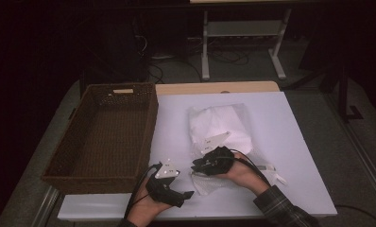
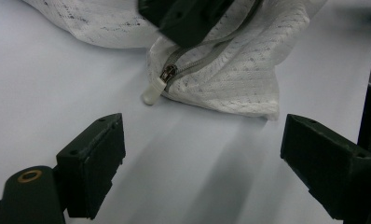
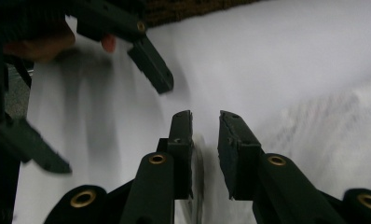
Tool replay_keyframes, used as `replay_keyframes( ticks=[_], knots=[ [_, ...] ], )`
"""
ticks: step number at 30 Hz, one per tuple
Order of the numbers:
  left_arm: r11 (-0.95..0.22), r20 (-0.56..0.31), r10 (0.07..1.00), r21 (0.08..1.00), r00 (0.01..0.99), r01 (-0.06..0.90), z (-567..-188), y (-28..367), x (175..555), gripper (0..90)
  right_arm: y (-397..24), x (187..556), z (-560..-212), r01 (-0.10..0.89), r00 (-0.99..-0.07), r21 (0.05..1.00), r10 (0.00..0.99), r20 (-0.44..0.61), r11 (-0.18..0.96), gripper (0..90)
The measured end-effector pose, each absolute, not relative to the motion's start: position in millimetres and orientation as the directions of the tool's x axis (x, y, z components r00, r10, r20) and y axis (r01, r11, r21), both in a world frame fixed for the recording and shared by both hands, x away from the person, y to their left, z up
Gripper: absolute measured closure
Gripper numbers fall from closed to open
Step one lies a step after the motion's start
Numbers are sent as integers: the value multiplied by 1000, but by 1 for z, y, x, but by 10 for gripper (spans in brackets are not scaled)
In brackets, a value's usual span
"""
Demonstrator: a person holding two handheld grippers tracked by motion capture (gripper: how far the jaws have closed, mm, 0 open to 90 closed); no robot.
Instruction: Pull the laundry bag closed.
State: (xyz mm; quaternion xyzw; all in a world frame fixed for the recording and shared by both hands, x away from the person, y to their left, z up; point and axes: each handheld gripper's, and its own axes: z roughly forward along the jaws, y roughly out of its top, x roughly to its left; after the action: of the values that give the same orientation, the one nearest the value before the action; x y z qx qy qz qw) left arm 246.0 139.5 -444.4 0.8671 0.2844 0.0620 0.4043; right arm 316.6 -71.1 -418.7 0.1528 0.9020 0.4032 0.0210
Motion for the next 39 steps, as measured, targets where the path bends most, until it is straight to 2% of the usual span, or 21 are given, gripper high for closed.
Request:
replay_keyframes(
  ticks=[10, 18, 20, 39],
  knots=[
    [-511, -121, 547, 736, 829, 444, -444, 141, 246, 133, -48, 322, -438, 250, -961, 669, 266, 80, 700, 744],
    [-514, -120, 545, 734, 830, 444, -444, 141, 246, 133, -43, 321, -446, 245, -962, 653, 264, 71, 716, 753],
    [-514, -121, 545, 733, 830, 445, -444, 141, 246, 133, -41, 321, -446, 235, -963, 660, 265, 56, 713, 797],
    [-521, -124, 539, 728, 833, 446, -445, 140, 245, 133, -59, 319, -422, 260, -954, 772, 276, 114, 580, 799]
  ],
)
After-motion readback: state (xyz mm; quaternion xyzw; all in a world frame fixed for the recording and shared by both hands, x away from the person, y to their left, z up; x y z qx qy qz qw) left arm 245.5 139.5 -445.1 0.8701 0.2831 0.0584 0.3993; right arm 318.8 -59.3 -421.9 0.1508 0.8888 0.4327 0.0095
